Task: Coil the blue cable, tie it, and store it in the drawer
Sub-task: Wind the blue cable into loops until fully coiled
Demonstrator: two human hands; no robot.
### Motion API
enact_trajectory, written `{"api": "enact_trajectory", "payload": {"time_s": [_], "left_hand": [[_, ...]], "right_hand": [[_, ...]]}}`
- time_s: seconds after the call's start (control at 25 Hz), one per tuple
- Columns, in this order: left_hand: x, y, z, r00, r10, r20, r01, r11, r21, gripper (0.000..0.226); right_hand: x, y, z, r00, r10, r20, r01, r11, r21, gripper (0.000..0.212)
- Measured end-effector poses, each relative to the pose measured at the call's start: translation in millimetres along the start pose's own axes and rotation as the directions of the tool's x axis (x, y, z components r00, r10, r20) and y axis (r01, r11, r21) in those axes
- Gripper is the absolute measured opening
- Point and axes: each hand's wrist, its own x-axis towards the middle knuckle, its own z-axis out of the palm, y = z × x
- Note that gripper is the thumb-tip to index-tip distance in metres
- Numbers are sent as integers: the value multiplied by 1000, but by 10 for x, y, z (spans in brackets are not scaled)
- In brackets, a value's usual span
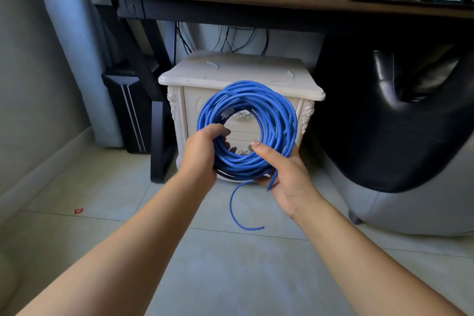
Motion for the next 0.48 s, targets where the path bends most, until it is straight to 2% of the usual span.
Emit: {"api": "enact_trajectory", "payload": {"time_s": [0.12,0.24,0.32,0.4,0.48], "left_hand": [[-91,-84,43,996,-15,88,15,1000,-3,1],[-90,-149,-12,972,-81,223,45,986,161,9],[-57,-104,-70,941,-137,310,38,952,304,29],[0,-15,-117,898,-140,417,0,948,317,65],[24,86,-139,863,-78,499,-109,936,336,82]], "right_hand": [[32,-22,1,994,9,-108,-2,998,67,30],[51,-113,-56,977,42,-209,-34,999,43,25],[68,-172,-103,969,28,-244,-36,999,-26,27],[100,-207,-174,968,-26,-251,14,999,-52,30],[113,-239,-233,972,-59,-229,28,990,-136,34]]}}
